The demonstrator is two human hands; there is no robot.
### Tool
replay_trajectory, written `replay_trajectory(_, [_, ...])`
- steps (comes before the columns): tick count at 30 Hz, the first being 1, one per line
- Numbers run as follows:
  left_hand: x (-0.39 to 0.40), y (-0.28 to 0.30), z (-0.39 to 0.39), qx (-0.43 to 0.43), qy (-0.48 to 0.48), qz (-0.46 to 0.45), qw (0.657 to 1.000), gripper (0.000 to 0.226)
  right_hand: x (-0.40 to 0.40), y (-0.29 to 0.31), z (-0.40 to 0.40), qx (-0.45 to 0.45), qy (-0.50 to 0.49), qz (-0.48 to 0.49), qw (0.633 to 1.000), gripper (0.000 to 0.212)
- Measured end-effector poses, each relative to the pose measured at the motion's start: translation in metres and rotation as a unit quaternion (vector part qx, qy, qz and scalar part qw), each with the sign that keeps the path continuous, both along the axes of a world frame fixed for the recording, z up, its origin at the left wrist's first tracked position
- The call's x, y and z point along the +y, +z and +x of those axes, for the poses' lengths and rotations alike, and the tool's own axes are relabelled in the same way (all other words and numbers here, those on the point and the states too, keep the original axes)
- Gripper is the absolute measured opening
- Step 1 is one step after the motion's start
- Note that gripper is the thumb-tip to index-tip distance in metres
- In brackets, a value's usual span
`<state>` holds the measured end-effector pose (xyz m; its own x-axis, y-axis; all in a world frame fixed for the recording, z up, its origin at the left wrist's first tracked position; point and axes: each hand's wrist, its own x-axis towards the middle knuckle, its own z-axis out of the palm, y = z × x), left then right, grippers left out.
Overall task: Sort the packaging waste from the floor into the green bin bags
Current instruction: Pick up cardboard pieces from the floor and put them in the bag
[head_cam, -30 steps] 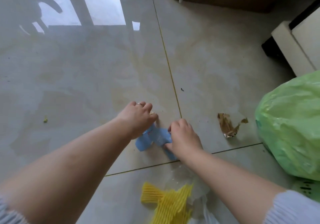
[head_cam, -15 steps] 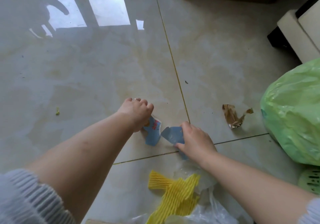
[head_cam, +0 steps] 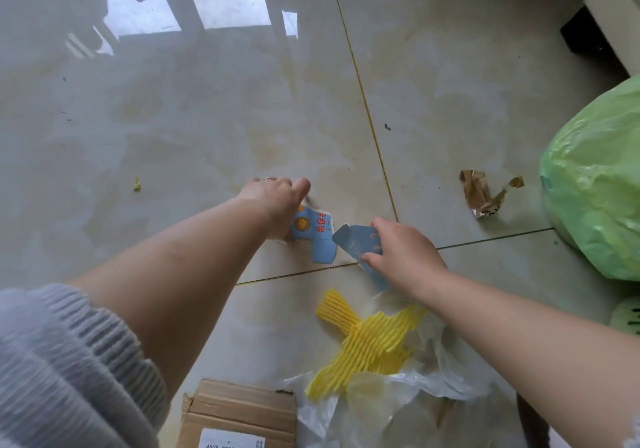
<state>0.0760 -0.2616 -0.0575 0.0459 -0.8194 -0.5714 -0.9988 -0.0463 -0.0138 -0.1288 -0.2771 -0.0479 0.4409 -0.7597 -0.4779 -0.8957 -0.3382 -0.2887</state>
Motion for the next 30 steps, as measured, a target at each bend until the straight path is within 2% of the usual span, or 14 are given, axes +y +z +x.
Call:
replay_trajectory(11, [-0.002,0.002,0.007,-0.027,0.017,0.005,0.999,0.089,-0.004,-0.006,0.005,0.003,-0.018,0.013,1.000,0.028])
replay_trajectory(15, [0.005,0.002,0.007,0.035,0.037,-0.016,0.999,0.064,-0.006,-0.004,0.010,-0.007,-0.019,0.007,1.000,0.025])
replay_trajectory(20, [0.032,0.007,0.013,0.119,0.140,-0.062,0.981,0.040,-0.008,0.004,0.019,-0.028,-0.025,0.003,0.999,0.021])
replay_trajectory(24, [0.065,0.020,0.029,0.145,0.210,-0.081,0.963,0.033,0.000,0.017,0.027,-0.052,-0.026,-0.003,0.998,0.021])
replay_trajectory(30, [0.128,0.054,0.042,0.174,0.261,-0.080,0.946,0.028,0.029,0.041,0.037,-0.105,-0.015,-0.023,0.994,0.026])
